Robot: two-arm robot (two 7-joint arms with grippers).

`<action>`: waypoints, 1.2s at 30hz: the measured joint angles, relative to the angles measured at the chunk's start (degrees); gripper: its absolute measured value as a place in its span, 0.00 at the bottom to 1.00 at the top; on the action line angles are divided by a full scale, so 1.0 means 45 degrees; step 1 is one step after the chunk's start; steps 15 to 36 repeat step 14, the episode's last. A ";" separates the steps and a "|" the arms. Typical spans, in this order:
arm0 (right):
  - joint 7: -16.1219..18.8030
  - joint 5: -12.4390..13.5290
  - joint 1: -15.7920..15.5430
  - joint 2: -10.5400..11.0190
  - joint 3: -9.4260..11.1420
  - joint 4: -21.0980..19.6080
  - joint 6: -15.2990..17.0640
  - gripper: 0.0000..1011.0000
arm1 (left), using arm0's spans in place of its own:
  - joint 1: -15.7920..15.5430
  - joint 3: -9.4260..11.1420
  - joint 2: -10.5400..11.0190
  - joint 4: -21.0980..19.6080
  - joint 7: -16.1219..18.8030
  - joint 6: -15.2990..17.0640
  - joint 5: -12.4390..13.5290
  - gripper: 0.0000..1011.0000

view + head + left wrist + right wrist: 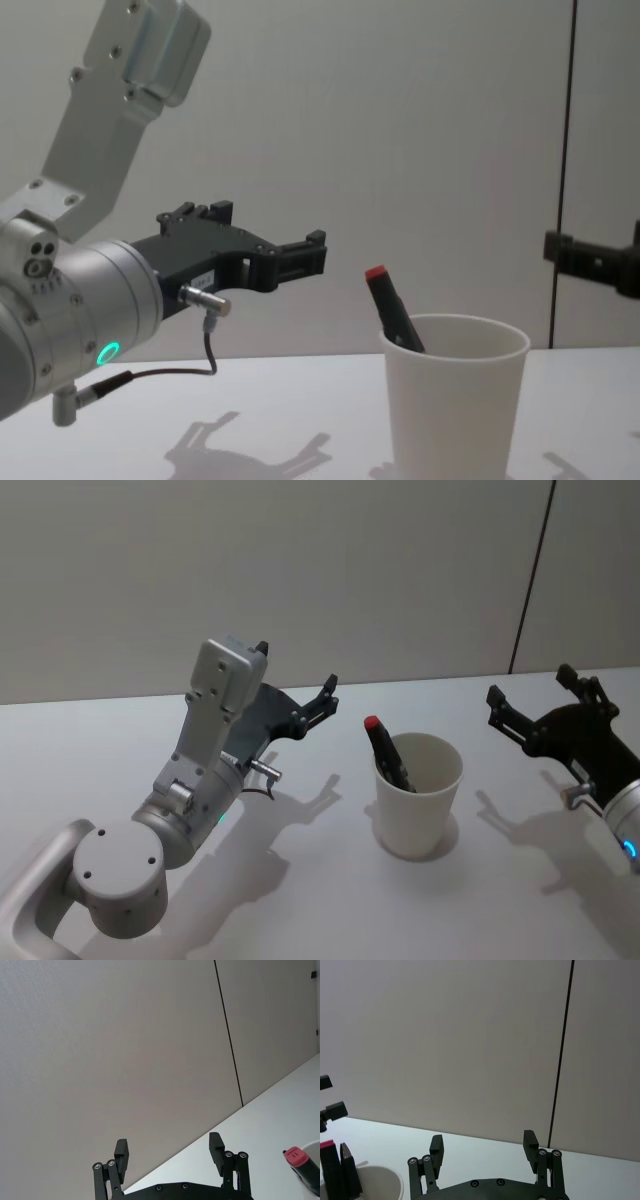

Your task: Place the pen into the pen holder.

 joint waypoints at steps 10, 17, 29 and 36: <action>-0.0160 -0.0506 -0.0250 -0.0220 0.0040 0.0020 -0.0030 0.99 | 0.0000 -0.0008 0.0000 0.0000 0.0000 -0.0001 0.0000 0.99; -0.0160 -0.0513 -0.0251 -0.0223 0.0040 0.0020 -0.0030 0.99 | 0.0000 -0.0008 0.0000 0.0000 0.0000 -0.0002 0.0001 0.99; -0.0160 -0.0513 -0.0251 -0.0223 0.0040 0.0020 -0.0030 0.99 | 0.0000 -0.0008 0.0000 0.0000 0.0000 -0.0002 0.0001 0.99; -0.0160 -0.0513 -0.0251 -0.0223 0.0040 0.0020 -0.0030 0.99 | 0.0000 -0.0008 0.0000 0.0000 0.0000 -0.0002 0.0001 0.99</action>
